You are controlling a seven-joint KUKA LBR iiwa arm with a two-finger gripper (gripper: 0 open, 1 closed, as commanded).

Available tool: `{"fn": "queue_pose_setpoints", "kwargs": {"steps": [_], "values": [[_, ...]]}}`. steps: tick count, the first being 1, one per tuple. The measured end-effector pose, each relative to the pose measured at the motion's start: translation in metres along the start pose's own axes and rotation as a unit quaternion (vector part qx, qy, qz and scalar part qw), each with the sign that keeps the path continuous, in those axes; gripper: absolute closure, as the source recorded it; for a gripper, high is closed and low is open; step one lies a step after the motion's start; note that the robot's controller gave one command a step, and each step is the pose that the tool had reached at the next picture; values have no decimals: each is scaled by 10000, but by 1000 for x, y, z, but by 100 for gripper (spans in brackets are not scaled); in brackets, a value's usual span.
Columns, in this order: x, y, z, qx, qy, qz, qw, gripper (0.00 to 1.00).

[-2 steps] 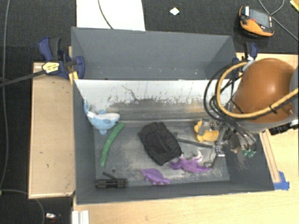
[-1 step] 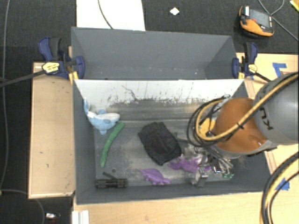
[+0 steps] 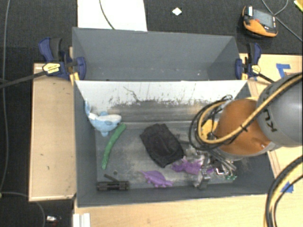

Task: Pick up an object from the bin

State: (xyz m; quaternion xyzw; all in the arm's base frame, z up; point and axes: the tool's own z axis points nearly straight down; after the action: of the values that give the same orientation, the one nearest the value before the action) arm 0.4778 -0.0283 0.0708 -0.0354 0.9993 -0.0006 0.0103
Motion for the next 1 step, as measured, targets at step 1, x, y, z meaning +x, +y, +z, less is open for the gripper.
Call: {"fn": "queue_pose_setpoints", "kwargs": {"steps": [1], "values": [[-2, -2, 0, -4, 15, 102, 9999, 0]]}}
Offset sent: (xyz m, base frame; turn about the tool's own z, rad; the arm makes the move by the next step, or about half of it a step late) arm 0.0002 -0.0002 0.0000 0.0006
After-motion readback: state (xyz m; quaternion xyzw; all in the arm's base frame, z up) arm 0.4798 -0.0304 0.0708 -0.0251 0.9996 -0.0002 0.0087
